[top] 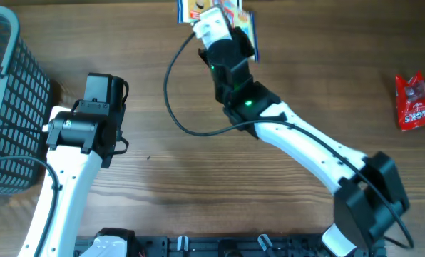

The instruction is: Scan the item barcode

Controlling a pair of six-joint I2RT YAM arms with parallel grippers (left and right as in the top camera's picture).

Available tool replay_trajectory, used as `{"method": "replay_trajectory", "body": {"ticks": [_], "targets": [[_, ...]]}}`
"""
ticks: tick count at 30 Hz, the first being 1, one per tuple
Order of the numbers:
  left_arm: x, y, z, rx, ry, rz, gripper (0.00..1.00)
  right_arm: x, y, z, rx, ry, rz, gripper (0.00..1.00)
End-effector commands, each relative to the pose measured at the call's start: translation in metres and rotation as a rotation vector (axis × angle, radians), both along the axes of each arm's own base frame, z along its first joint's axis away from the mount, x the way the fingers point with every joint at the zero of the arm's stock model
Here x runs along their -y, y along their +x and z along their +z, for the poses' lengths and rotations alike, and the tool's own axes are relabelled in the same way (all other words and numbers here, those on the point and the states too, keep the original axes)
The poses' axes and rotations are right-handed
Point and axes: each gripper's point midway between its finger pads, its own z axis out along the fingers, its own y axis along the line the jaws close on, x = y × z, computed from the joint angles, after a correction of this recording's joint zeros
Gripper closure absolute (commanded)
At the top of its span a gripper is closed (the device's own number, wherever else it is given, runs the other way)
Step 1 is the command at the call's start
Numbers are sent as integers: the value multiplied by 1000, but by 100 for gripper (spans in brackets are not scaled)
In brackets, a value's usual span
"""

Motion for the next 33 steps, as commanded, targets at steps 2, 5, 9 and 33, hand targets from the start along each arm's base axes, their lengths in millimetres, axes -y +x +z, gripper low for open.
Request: {"method": "replay_trajectory", "body": {"ticks": [2,5,9,33], "targets": [[-4,3,5,8,18,0,0,9,27,-56,-36,-506,-100,95],[-4,3,5,8,18,0,0,-3,42,-61,98,-587,-119,96],[-4,3,5,9,18,0,0,-27,53,-74,271,-617,-22,96],[-4,3,5,8,18,0,0,-10,115,-118,202,-460,44,95]]}}
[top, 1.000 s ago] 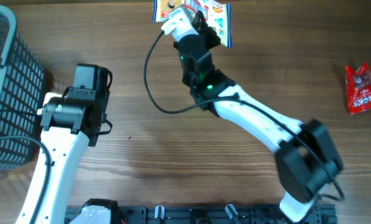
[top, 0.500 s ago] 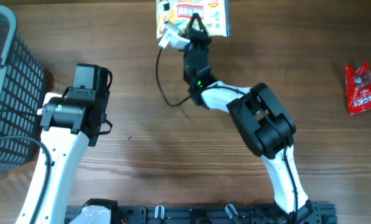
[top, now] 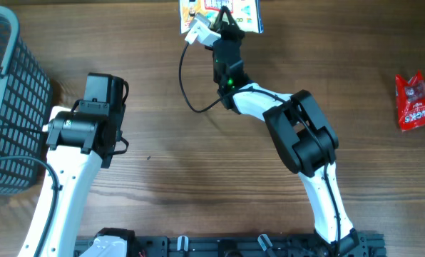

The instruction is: Scan the item barcode

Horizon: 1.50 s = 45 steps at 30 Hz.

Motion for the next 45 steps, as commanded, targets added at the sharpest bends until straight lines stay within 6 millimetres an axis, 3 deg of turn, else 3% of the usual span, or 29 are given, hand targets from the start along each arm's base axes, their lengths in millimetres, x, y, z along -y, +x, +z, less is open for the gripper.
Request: {"method": "replay_trajectory", "body": {"ticks": [1,6,9,11,13,15,17,22,24,25,26,28,29,30,32,36,39,43,45], "targets": [[-4,3,5,8,18,0,0,-6,2,1,15,34,19,95],[-4,3,5,8,18,0,0,16,7,1,16,-18,-61,95],[-4,3,5,8,18,0,0,53,16,7,35,-44,-169,95],[-4,3,5,8,18,0,0,109,21,10,45,-14,-336,95],[-4,3,5,8,18,0,0,184,18,6,47,73,-573,96],[-4,3,5,8,18,0,0,282,-3,-3,76,192,-897,96],[-4,3,5,8,18,0,0,353,-34,-7,128,261,-1156,96],[-4,3,5,8,18,0,0,468,-103,-14,157,249,-1584,95],[-4,3,5,8,18,0,0,505,-123,-22,60,156,-1675,88],[-4,3,5,8,18,1,0,519,-131,-26,40,138,-1707,69],[-4,3,5,8,18,0,0,528,-137,-29,27,127,-1727,49],[-4,3,5,8,18,0,0,535,-143,-31,28,128,-1744,39],[-4,3,5,8,18,0,0,535,-144,-32,41,139,-1743,24],[-4,3,5,8,19,0,0,534,-144,-33,50,147,-1740,16],[-4,3,5,8,18,0,0,531,-143,-36,65,161,-1733,7],[-4,3,5,8,18,0,0,523,-139,-38,74,172,-1716,2],[-4,3,5,8,18,0,0,505,-129,-38,70,172,-1676,1],[-4,3,5,8,18,0,0,470,-112,-38,66,175,-1601,0],[-4,3,5,8,18,0,0,434,-97,-32,80,196,-1524,0]]}}
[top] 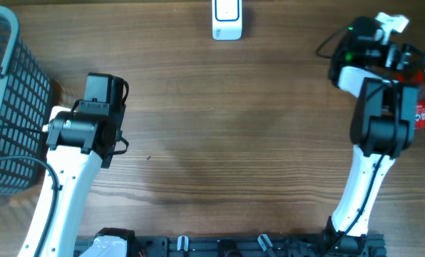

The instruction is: Scan the item barcode

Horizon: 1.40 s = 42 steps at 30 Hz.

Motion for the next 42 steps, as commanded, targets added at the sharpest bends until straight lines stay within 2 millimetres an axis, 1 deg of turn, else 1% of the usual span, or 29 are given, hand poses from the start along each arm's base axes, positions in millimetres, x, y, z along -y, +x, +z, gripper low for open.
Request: {"method": "replay_trajectory", "body": {"ticks": [1,3,4,5,7,8,11,13,16,17,20,21,23,25,26,27,29,31,32,33,34,35,36,37,38,39,40,42], "targets": [[-4,3,5,8,18,0,0,-63,21,3,40,-2,111,0],[-4,3,5,8,18,0,0,-95,29,14,61,-2,174,0],[-4,3,5,8,18,0,0,-105,31,19,65,-2,195,0],[-4,3,5,8,19,0,0,-120,34,28,70,-1,224,0],[-4,3,5,8,18,0,0,-138,36,40,73,-1,259,0],[-4,3,5,8,18,0,0,-150,36,49,80,0,283,0],[-4,3,5,8,18,0,0,-178,33,70,121,6,341,0],[-4,3,5,8,18,0,0,-198,27,86,154,12,383,1],[-4,3,5,8,18,0,0,-219,18,102,174,18,432,0],[-4,3,5,8,18,0,0,-231,13,108,157,18,460,0],[-4,3,5,8,18,0,0,-248,4,114,115,14,503,2],[-4,3,5,8,18,0,0,-256,-2,116,96,11,524,4],[-4,3,5,8,18,0,0,-271,-13,120,95,13,566,4],[-4,3,5,8,18,0,0,-295,-26,129,94,14,646,6],[-4,3,5,8,18,0,0,-309,-29,134,71,7,703,7],[-4,3,5,8,18,0,0,-327,-32,140,49,-2,769,7],[-4,3,5,8,18,0,0,-350,-38,145,6,-17,849,7],[-4,3,5,8,18,0,0,-368,-41,140,-66,-33,913,9],[-4,3,5,8,18,0,0,-374,-40,133,-110,-38,940,10],[-4,3,5,8,18,0,0,-378,-39,121,-175,-39,977,10],[-4,3,5,8,18,0,0,-381,-40,100,-271,-13,1030,11],[-4,3,5,8,18,0,0,-382,-46,74,-360,57,1089,11],[-4,3,5,8,18,0,0,-386,-58,42,-465,184,1168,11],[-4,3,5,8,18,0,0,-391,-71,19,-556,318,1240,11],[-4,3,5,8,18,0,0,-398,-83,3,-625,446,1310,2],[-4,3,5,8,18,0,0,-399,-87,2,-614,536,1339,0],[-4,3,5,8,18,0,0,-390,-84,14,-513,575,1302,0],[-4,3,5,8,18,0,0,-375,-81,34,-379,624,1251,0]]}}
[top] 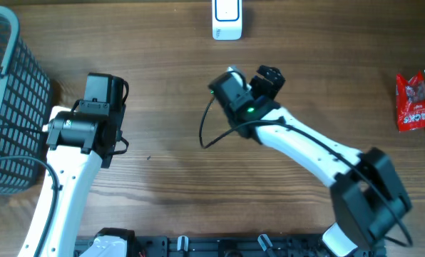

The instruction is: Scan the item barcode

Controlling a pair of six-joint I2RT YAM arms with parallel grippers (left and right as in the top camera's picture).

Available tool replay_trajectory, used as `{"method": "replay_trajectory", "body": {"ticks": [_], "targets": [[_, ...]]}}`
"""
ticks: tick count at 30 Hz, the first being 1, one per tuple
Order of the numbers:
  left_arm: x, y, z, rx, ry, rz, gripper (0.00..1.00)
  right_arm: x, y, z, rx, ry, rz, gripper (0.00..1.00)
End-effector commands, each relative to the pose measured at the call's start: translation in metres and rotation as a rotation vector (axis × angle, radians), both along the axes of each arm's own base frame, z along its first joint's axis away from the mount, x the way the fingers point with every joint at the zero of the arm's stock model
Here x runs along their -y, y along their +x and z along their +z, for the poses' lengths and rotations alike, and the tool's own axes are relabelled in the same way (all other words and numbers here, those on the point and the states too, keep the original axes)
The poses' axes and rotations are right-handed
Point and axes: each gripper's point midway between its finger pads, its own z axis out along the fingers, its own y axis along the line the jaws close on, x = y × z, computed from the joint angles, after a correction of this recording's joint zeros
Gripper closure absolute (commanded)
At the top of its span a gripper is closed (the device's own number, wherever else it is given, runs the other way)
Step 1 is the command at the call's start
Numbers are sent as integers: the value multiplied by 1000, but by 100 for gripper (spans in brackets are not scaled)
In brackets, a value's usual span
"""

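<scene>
The white barcode scanner stands uncovered at the far edge, in the middle. A red snack packet lies at the right edge, with a lighter colourful packet right beside it, partly cut off by the frame. My right gripper hovers over the middle of the table, below and right of the scanner, with no item showing in it. Its jaws are too dark to read. My left gripper rests at the left, pointing away, its fingers hidden under its own body.
A dark mesh basket stands at the left edge, next to the left arm. The right arm's black cable loops over the table's middle. The arms' mounting rail runs along the near edge.
My right arm has swung from the far right by the snack packets back to the middle of the table. The colourful packet stays beside the red one. The left arm has not moved.
My right gripper first held a colourful packet at the far edge, over the scanner's place, and was still there a second later. Then it was at the far right by the red packet, the scanner bare. Now the arm is back mid-table without the packet.
</scene>
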Motion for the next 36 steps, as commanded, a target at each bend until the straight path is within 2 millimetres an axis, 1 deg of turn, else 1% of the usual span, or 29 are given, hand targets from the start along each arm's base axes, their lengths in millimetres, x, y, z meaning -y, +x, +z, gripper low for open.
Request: {"method": "replay_trajectory", "body": {"ticks": [1,2,3,6,7,8,9,10,11,13,15,16,17,19,22,24,25,28,30,32,36], "targets": [[-4,3,5,8,18,0,0,4,1,50,142,457,-172,0],[-4,3,5,8,19,0,0,9,-4,58,147,548,-215,0],[-4,3,5,8,18,1,0,8,-10,61,122,631,-229,0],[-4,3,5,8,18,0,0,-6,-34,68,-29,934,-266,0],[-4,3,5,8,18,0,0,-8,-42,69,-73,1037,-321,0],[-4,3,5,8,18,0,0,-9,-50,70,-120,1118,-372,0],[-4,3,5,8,18,0,0,-10,-57,68,-162,1154,-397,0],[-4,3,5,8,18,0,0,-9,-67,64,-219,1161,-414,0],[-4,3,5,8,18,0,0,-4,-78,57,-263,1141,-456,0],[-4,3,5,8,18,0,0,12,-99,43,-309,1083,-588,0],[-4,3,5,8,18,0,0,19,-112,39,-335,1055,-637,0],[-4,3,5,8,18,0,0,21,-117,41,-341,1051,-641,0],[-4,3,5,8,18,0,0,23,-122,44,-341,1049,-642,1],[-4,3,5,8,18,0,0,28,-133,61,-313,1078,-619,1],[-4,3,5,8,18,0,0,35,-150,100,-218,1169,-539,0],[-4,3,5,8,18,0,0,41,-163,121,-165,1218,-495,0],[-4,3,5,8,18,0,0,44,-169,127,-150,1232,-482,0],[-4,3,5,8,19,0,0,51,-186,139,-119,1260,-455,0],[-4,3,5,8,18,0,0,48,-194,142,-139,1289,-431,0],[-4,3,5,8,18,0,0,41,-197,144,-172,1317,-419,0],[-4,3,5,8,18,0,0,41,-195,141,-179,1309,-426,0]]}}
